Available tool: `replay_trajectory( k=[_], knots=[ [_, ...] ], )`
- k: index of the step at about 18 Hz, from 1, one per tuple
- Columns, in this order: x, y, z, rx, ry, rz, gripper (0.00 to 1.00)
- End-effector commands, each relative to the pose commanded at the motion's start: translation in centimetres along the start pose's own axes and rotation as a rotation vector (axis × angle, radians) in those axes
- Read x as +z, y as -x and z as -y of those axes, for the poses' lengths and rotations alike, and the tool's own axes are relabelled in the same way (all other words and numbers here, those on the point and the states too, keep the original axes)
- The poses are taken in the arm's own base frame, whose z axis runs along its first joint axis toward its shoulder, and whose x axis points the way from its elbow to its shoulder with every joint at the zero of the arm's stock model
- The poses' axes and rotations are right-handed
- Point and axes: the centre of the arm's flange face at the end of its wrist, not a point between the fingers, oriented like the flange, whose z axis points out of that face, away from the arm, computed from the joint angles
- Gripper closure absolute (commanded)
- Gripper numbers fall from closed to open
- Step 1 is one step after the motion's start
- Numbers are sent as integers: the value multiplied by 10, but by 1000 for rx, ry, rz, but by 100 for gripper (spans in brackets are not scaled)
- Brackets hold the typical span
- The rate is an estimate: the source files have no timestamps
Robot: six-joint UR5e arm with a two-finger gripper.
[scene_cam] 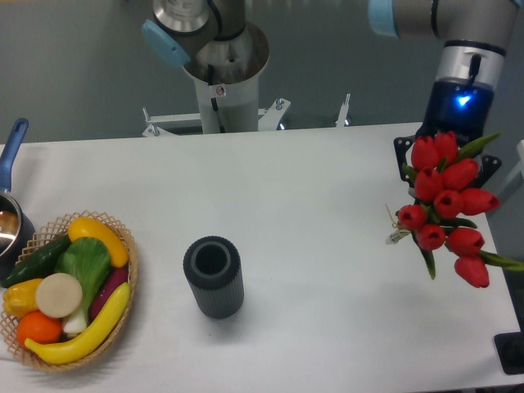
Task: Place the flowers on the table
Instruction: 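Swing the tulips blooms-down and lower them toward the table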
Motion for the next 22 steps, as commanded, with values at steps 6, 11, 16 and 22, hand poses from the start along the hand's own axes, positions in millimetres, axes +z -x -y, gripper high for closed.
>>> replay_trajectory(
  k=[6, 11, 16, 22],
  knots=[
    [37, -22, -27, 174, 298, 6, 61],
    [64, -33, -50, 283, 477, -27, 61],
    [109, -43, -64, 309, 562, -87, 61],
    [169, -48, -91, 314, 628, -170, 61]
  ],
)
